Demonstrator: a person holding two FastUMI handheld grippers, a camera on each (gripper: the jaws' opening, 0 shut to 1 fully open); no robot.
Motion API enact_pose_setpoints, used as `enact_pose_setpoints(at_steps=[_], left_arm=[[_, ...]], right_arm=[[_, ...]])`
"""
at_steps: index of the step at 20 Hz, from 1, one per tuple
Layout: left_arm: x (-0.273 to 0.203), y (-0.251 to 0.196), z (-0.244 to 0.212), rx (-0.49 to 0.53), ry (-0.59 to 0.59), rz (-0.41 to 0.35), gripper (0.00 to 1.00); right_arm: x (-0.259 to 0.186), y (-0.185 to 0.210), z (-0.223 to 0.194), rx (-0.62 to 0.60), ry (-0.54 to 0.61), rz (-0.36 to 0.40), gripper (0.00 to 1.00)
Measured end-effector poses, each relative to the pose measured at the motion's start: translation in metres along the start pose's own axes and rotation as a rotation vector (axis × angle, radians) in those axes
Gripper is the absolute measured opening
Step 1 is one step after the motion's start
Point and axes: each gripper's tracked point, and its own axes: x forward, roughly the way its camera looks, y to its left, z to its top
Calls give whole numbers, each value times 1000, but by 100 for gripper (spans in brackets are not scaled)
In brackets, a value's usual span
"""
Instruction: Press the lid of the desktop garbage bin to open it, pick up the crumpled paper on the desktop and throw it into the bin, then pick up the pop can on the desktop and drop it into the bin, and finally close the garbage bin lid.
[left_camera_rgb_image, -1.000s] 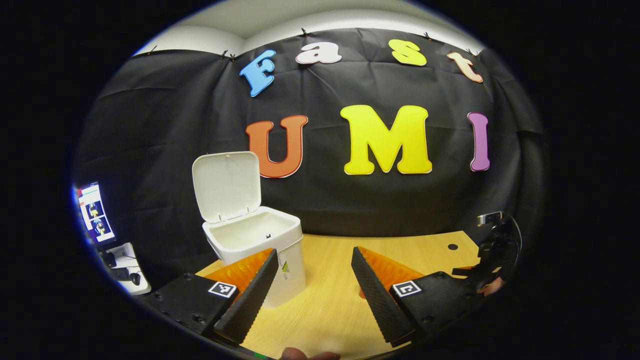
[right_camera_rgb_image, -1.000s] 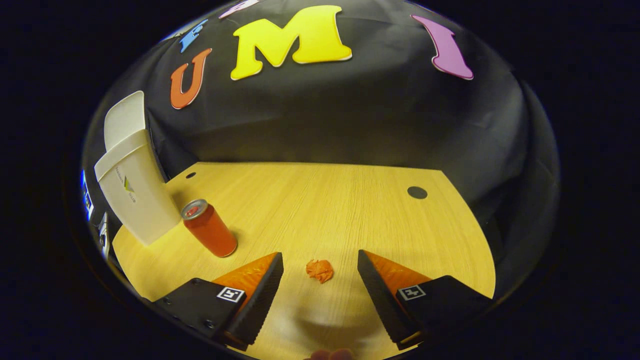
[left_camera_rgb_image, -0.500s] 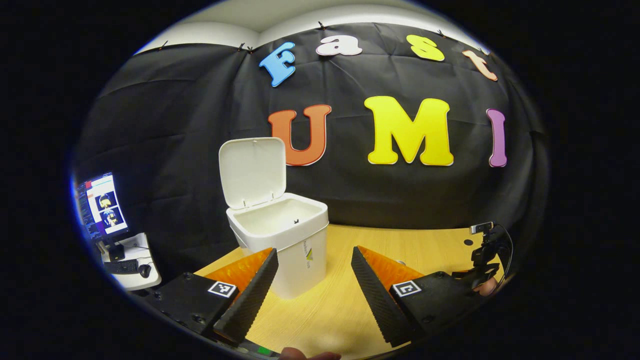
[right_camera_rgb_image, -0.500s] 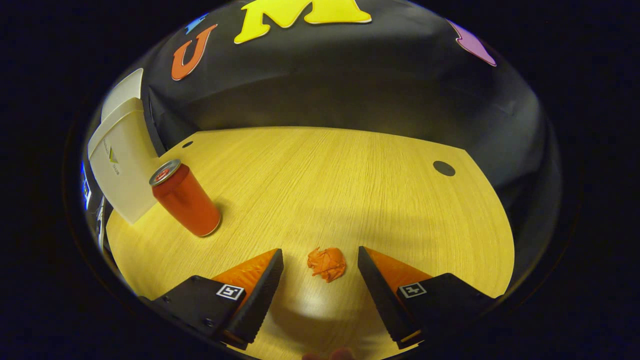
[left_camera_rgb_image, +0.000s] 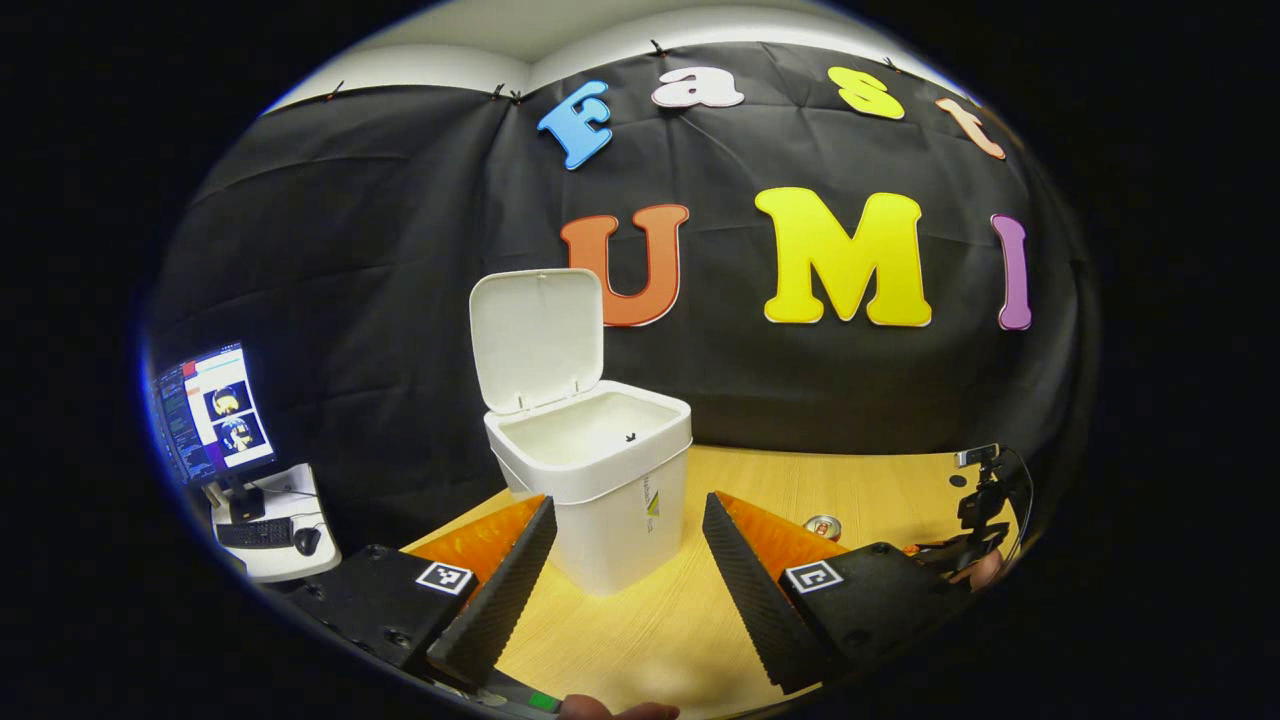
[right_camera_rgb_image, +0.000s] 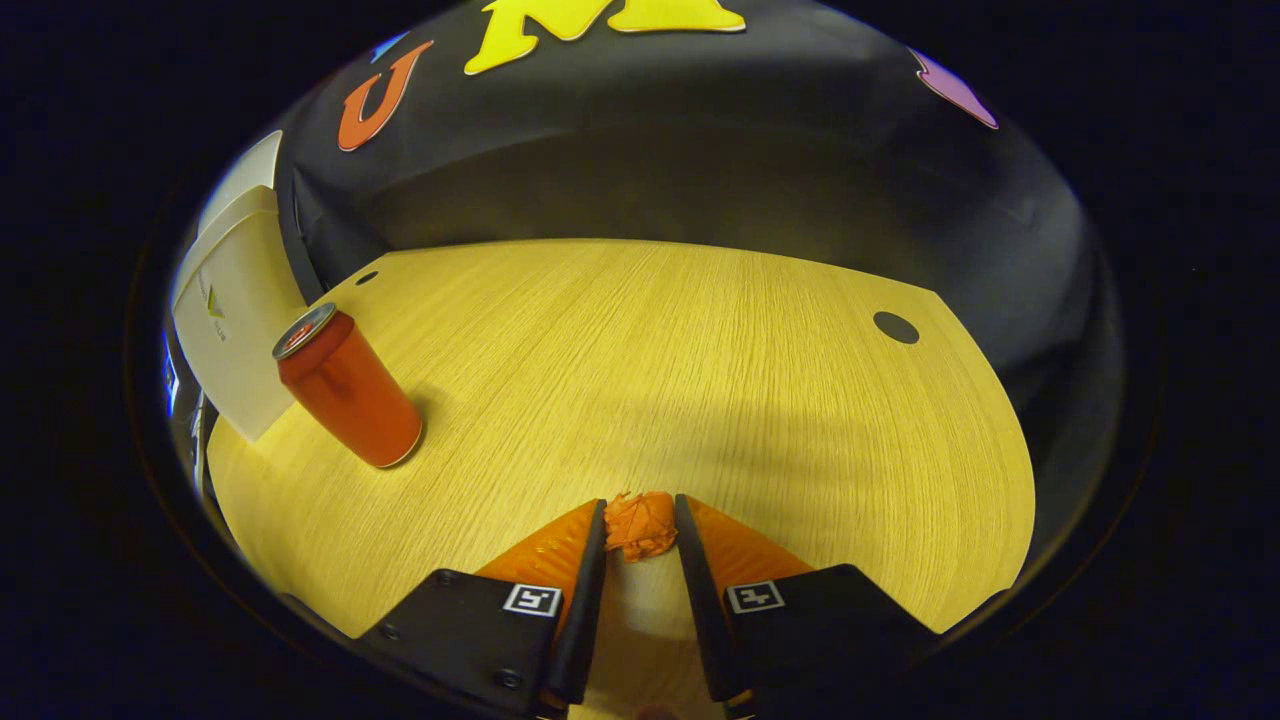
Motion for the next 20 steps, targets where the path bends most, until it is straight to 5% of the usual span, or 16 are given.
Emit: enact_pose_setpoints(at_steps=[1, 2, 7, 8, 20], left_arm=[[0, 1, 0, 1, -4, 0, 97], [1, 1, 0, 1, -5, -4, 97], [1, 6, -2, 2, -5, -13, 97], [1, 7, -4, 1, -4, -18, 97], [20, 37, -30, -103, 29, -71, 98]], right_arm=[[0, 1, -2, -11, 10, -6, 46], [-3, 2, -1, -20, 13, -14, 25], [-14, 11, 3, -4, 24, -17, 12], [-21, 18, 8, 4, 16, -3, 3], [-160, 129, 139, 4, -232, 177, 3]])
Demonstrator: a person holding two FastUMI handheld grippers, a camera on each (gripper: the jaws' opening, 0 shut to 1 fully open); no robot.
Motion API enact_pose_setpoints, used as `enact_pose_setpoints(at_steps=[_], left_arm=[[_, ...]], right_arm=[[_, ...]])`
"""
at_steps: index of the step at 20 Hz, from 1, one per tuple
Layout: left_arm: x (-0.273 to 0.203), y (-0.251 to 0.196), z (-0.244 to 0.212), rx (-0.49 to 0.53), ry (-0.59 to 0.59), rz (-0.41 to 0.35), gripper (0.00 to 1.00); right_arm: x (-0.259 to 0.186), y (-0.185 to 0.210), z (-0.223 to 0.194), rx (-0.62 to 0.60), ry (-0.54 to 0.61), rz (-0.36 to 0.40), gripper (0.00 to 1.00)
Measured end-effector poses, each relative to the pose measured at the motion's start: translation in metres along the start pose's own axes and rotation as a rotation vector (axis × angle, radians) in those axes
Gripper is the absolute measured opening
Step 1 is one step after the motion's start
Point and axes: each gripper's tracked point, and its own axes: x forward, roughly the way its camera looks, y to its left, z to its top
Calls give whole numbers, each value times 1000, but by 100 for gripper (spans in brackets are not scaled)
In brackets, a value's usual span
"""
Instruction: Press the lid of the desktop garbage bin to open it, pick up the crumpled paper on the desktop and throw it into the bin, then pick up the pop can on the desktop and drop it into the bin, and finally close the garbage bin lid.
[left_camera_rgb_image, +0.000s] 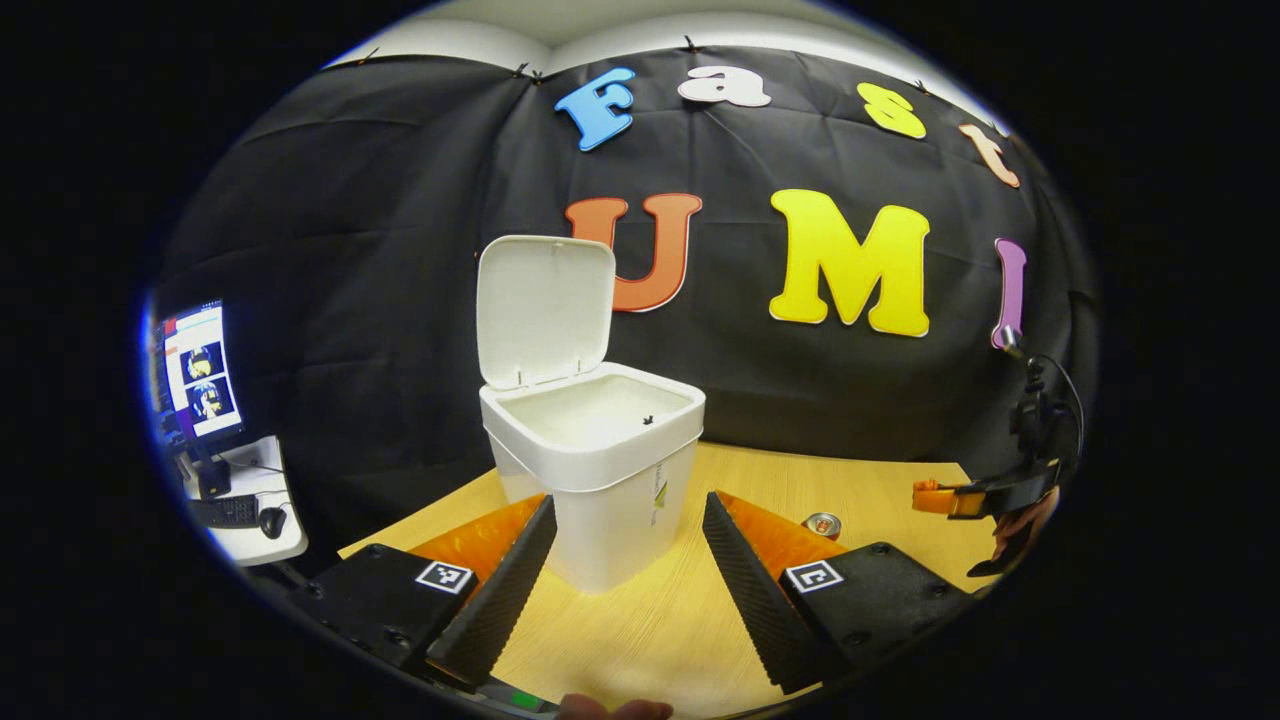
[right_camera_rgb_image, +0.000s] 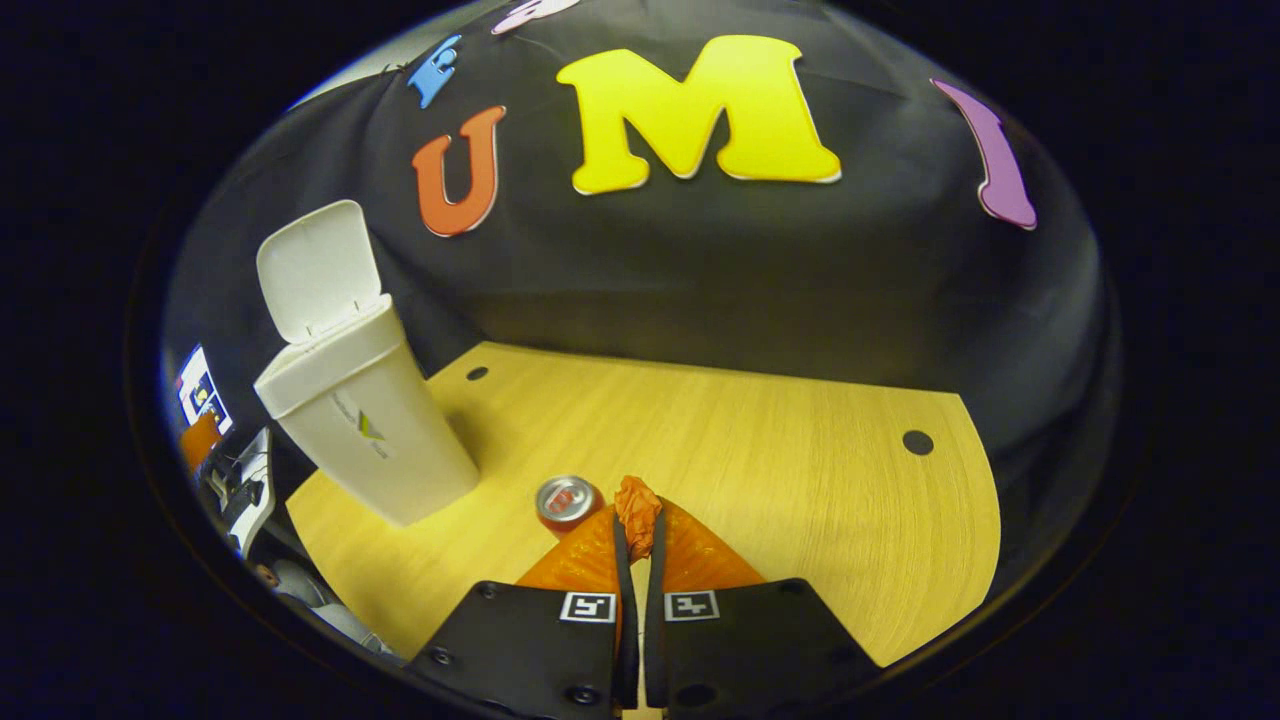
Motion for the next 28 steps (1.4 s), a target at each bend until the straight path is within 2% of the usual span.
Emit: enact_pose_setpoints(at_steps=[3, 6, 12, 17, 20, 24, 28], left_arm=[[0, 22, -5, 22, 1, 25, 98], [-5, 42, -1, 1, -9, 41, 98], [-20, 89, 14, 12, -43, 132, 98], [-36, 121, 15, -3, -49, 198, 97], [-45, 144, 16, 25, -50, 245, 97], [-51, 162, 12, 24, -44, 288, 97], [-53, 170, 10, 26, -36, 307, 97]], right_arm=[[-8, 37, 47, -17, -70, 47, 3], [-5, 75, 88, -56, -144, 88, 3], [11, 186, 122, -134, -186, 220, 3], [38, 282, 129, -184, -192, 324, 3], [56, 319, 121, -217, -167, 361, 3], [78, 348, 108, -258, -130, 373, 4], [91, 360, 100, -294, -117, 363, 14]])
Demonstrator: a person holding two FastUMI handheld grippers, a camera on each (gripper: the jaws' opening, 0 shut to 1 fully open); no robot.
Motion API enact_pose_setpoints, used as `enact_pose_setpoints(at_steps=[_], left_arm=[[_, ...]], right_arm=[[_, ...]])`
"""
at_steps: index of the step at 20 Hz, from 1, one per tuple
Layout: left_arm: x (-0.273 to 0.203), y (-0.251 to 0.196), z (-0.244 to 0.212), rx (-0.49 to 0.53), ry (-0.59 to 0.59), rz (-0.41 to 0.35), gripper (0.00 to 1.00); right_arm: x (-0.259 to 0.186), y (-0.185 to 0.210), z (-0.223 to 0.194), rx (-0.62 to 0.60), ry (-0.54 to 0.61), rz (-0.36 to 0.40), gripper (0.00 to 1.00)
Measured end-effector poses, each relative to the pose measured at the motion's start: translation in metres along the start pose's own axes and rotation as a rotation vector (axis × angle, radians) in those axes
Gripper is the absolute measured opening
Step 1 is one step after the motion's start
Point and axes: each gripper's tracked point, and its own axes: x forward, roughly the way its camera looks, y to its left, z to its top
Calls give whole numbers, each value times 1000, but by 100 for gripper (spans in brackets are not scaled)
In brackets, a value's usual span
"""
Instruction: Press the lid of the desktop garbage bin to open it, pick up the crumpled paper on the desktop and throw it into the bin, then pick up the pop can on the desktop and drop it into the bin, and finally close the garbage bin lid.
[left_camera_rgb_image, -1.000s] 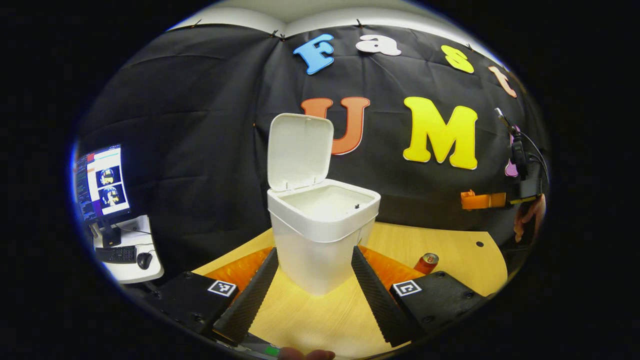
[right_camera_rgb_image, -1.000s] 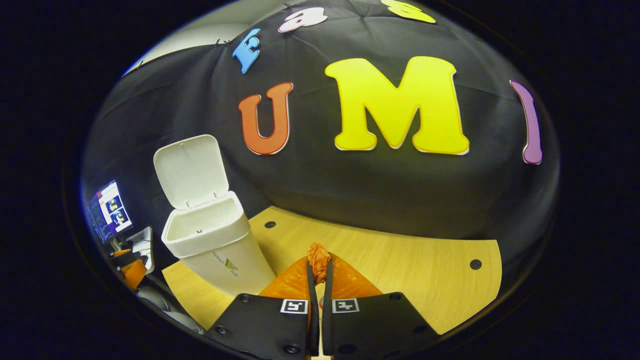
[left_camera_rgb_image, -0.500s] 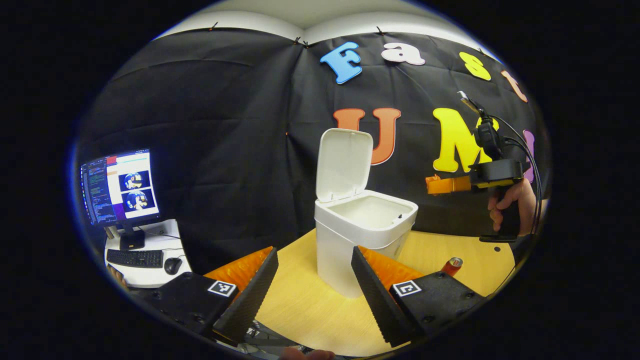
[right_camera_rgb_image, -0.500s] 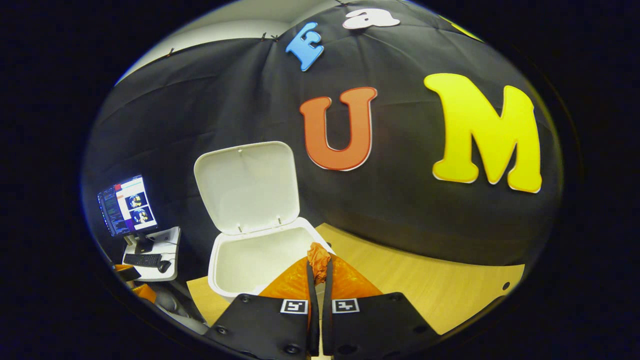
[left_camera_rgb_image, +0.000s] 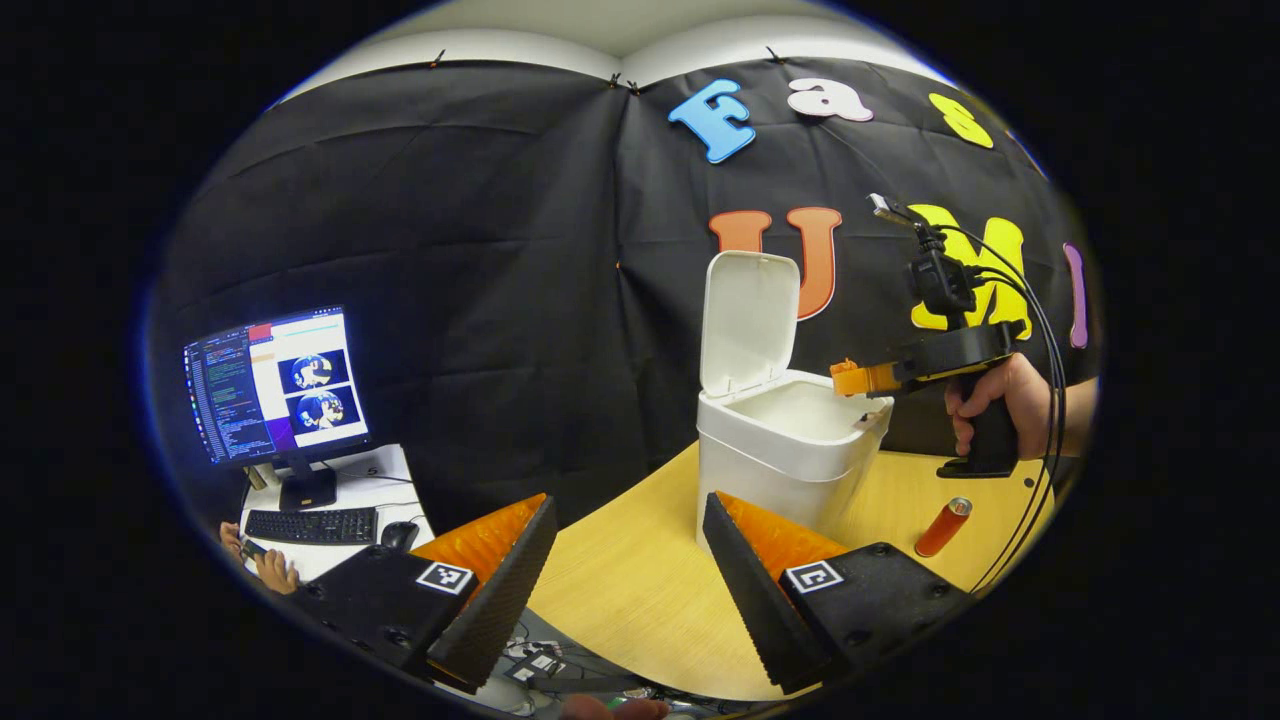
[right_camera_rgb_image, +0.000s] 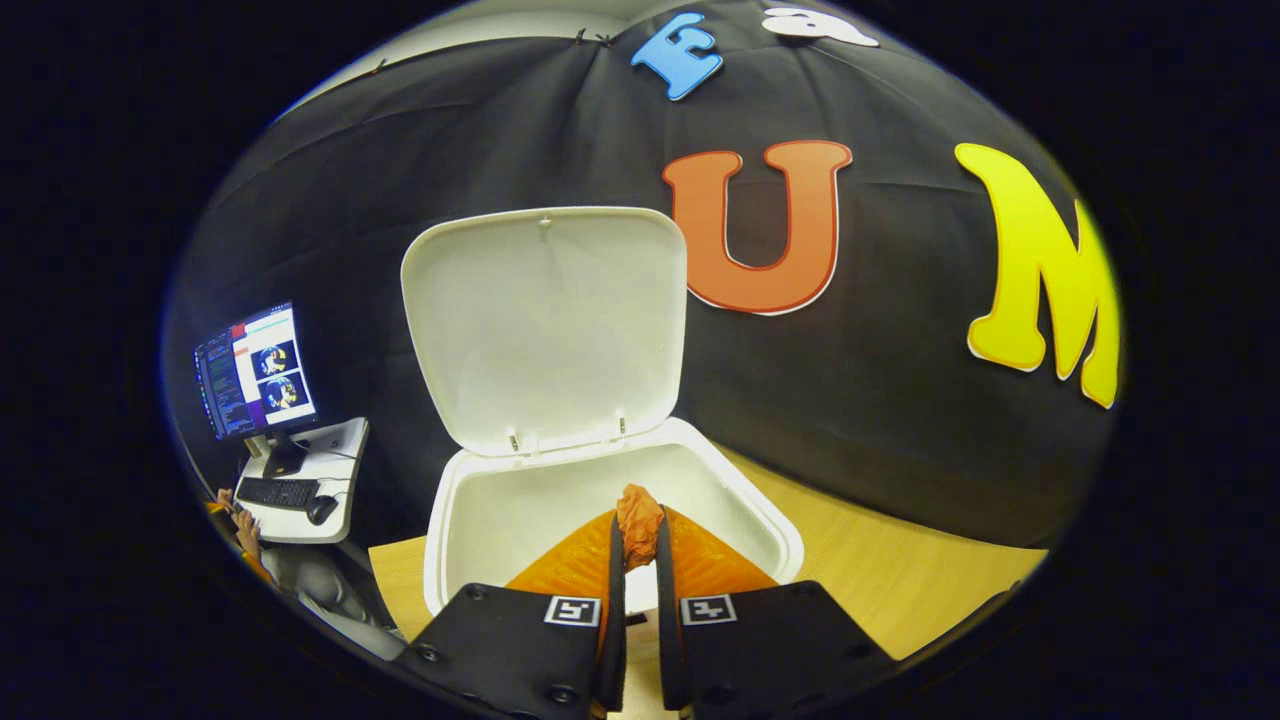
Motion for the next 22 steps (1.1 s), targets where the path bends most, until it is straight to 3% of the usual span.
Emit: enact_pose_setpoints(at_steps=[6, 7, 8, 11, 13, 18, 22], left_arm=[[2, -13, 0, -6, -8, -35, 97], [2, -17, 1, -3, -11, -46, 97], [3, -20, 2, 1, -14, -56, 97], [4, -34, 5, 8, -28, -102, 97], [5, -50, 7, 14, -43, -160, 97], [5, -94, 6, 45, -70, -299, 97], [0, -140, -2, 60, -70, -421, 97]], right_arm=[[-1, -7, -5, 7, -2, -16, 35], [-3, -8, -4, 1, -8, -16, 43], [-5, -9, -3, -3, -13, -18, 59], [-19, -11, 6, 5, -41, -16, 67], [-34, -16, 13, -14, -84, -30, 79], [-97, -37, 28, -19, -192, -77, 87], [-149, -84, 18, 27, -234, -169, 90]])
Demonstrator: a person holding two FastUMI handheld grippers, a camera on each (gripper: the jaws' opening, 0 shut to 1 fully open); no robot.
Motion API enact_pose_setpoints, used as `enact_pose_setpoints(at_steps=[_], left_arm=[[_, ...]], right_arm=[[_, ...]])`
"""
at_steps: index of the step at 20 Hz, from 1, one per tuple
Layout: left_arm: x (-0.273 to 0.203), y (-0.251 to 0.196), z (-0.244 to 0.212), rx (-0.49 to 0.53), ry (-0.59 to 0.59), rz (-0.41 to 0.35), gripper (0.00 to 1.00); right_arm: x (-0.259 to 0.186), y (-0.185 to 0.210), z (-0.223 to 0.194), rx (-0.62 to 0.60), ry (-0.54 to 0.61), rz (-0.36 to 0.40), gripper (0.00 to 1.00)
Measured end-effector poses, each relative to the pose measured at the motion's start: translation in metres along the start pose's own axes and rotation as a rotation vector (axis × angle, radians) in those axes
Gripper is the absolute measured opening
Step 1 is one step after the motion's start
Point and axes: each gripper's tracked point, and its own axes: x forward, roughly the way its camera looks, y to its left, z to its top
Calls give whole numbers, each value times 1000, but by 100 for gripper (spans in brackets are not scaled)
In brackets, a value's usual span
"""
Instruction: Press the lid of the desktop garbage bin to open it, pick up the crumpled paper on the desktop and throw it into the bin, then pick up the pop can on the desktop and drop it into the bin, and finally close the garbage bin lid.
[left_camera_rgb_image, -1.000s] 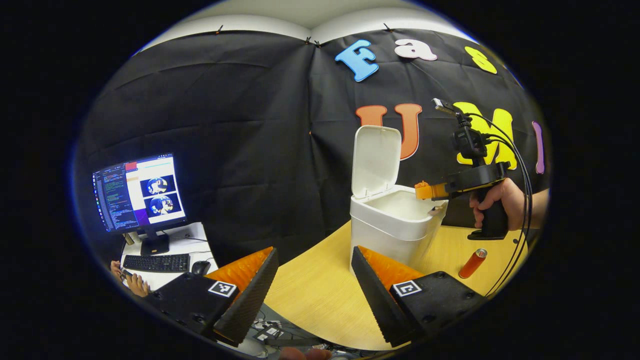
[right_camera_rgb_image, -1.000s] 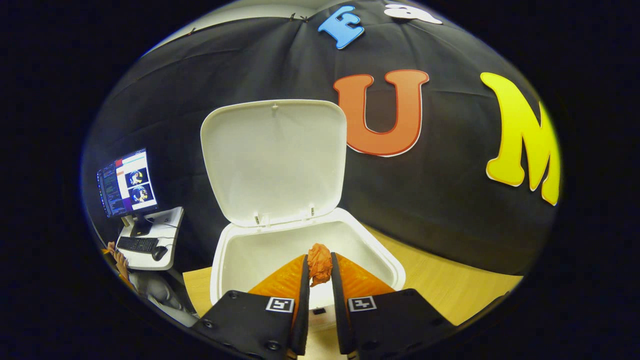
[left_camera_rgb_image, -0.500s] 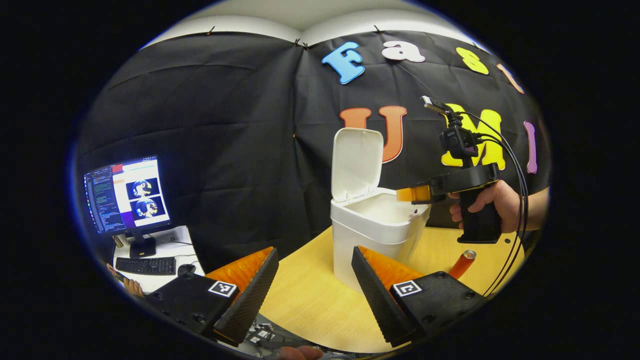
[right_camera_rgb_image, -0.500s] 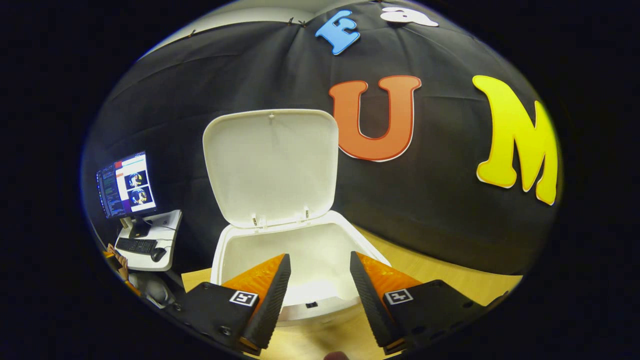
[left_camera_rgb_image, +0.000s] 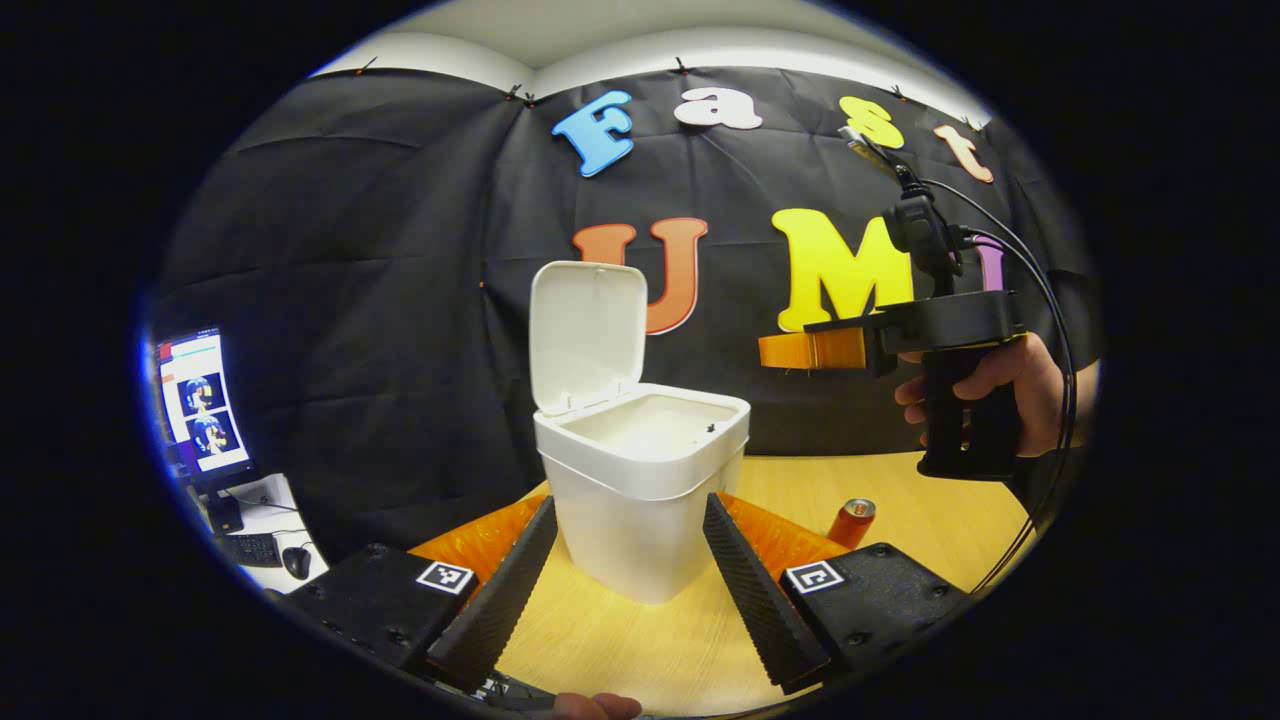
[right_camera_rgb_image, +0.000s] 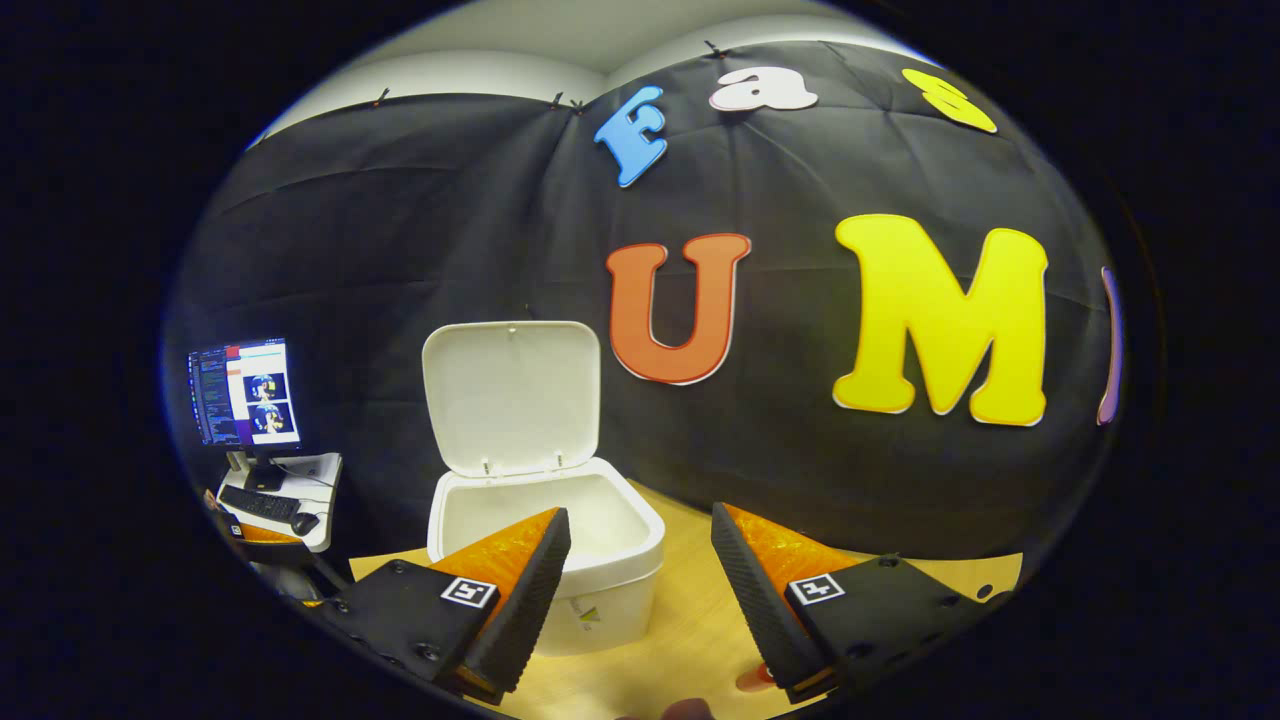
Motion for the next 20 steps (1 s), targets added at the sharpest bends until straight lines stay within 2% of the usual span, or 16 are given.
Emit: enact_pose_setpoints(at_steps=[4, 10, 16, 20], left_arm=[[13, -57, -7, 36, 15, -145, 97], [26, -138, -26, 79, 45, -324, 97], [53, -201, -65, 110, 97, -409, 98], [83, -227, -101, 94, 134, -420, 98]], right_arm=[[-56, -68, -21, 27, 11, -125, 90], [-136, -137, -57, 98, 32, -286, 90], [-212, -188, -96, 99, 92, -416, 90], [-243, -206, -127, 128, 143, -438, 90]])
